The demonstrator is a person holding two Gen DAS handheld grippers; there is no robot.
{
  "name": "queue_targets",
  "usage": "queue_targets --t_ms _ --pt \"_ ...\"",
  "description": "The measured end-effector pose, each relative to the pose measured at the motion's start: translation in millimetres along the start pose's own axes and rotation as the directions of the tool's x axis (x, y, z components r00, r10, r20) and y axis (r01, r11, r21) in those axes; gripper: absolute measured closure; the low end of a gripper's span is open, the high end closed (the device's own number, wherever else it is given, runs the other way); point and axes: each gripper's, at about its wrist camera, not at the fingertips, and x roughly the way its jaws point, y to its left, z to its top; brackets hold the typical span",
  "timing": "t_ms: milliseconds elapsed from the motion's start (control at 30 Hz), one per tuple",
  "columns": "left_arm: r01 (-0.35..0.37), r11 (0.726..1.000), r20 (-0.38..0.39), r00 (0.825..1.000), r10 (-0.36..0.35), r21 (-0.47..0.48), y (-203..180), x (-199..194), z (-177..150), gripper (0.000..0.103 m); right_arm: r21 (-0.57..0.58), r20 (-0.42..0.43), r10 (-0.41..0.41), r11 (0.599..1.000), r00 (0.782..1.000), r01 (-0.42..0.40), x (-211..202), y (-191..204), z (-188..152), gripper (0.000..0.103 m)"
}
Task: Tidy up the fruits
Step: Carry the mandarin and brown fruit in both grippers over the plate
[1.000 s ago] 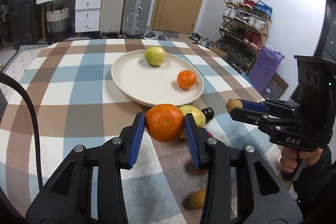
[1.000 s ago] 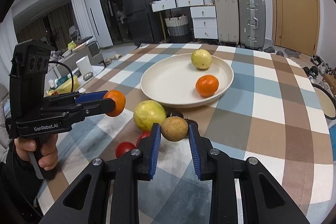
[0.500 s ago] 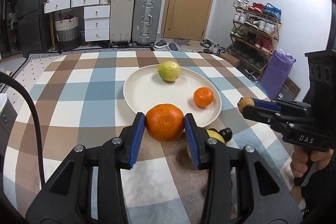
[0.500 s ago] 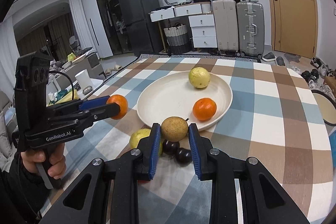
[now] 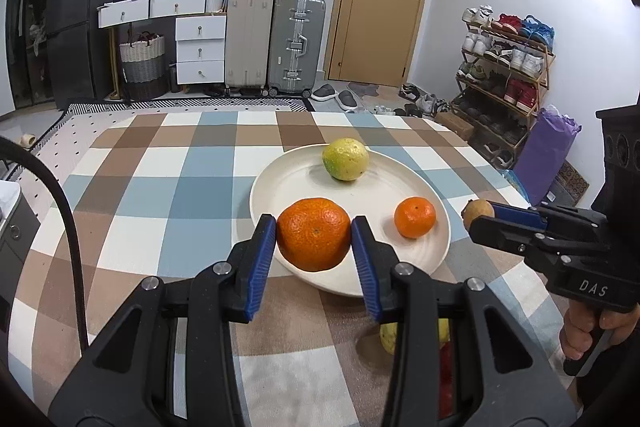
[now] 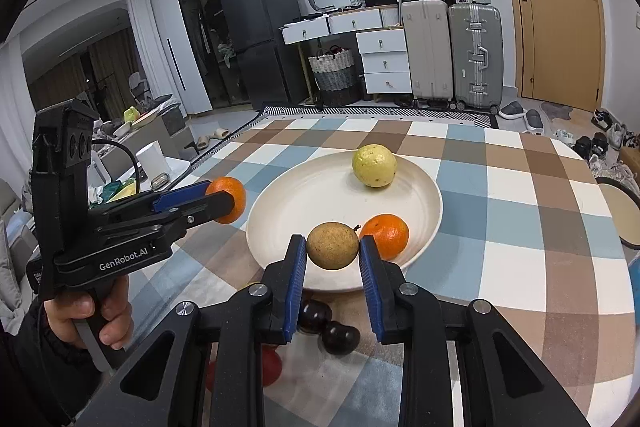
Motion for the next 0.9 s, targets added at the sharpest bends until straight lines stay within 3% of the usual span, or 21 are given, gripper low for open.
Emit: queue_targets --t_ms 900 --pt "0.002 0.998 -0.049 0.999 0.001 0.056 -10 36 -8 0.067 0.043 -0.081 -0.01 0.999 0.997 0.013 38 -14 -9 0.075"
